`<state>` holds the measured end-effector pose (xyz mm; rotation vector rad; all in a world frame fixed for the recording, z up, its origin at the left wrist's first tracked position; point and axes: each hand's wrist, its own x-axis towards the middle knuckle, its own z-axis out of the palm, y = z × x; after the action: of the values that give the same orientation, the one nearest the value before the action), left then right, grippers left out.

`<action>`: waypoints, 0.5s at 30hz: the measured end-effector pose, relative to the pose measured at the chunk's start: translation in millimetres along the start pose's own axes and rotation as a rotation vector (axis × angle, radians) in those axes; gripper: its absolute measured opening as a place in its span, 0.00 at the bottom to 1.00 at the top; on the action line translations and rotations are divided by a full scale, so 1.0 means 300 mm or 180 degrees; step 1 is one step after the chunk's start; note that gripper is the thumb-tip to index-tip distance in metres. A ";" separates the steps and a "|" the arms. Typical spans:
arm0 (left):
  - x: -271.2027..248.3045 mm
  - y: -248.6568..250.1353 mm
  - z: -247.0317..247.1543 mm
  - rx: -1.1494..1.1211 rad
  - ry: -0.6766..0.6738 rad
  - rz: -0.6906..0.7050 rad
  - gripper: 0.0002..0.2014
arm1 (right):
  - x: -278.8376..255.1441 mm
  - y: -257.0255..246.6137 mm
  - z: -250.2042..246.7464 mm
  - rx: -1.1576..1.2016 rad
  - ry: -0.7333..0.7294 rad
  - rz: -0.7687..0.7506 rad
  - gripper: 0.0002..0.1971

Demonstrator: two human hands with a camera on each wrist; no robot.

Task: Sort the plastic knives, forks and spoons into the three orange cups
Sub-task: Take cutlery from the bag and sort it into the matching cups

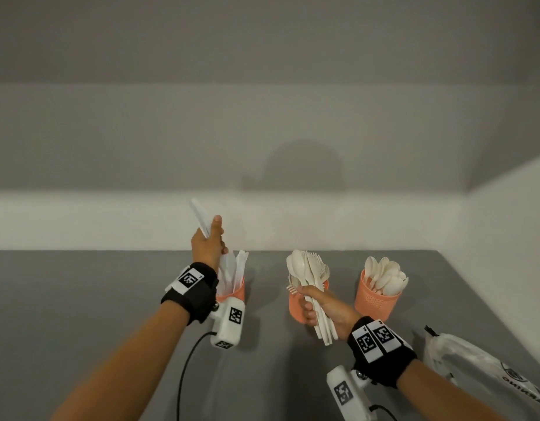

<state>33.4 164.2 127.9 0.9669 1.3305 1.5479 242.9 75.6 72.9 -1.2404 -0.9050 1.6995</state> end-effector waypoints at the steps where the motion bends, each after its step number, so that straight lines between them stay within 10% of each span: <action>1: 0.021 0.011 -0.007 0.0037 0.0049 0.0098 0.18 | 0.001 -0.008 0.000 -0.0019 0.0031 -0.0034 0.13; 10: 0.123 -0.096 -0.016 0.0806 -0.0241 0.0262 0.25 | 0.034 -0.034 -0.022 -0.0173 0.0408 -0.0180 0.10; 15: 0.148 -0.151 -0.037 0.1963 -0.0813 0.0711 0.10 | 0.029 -0.035 -0.011 -0.0373 0.0486 -0.0263 0.14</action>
<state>13.3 205.4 82.6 1.6817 1.5829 1.1222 246.8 88.0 78.2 -1.3714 -0.9609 1.4835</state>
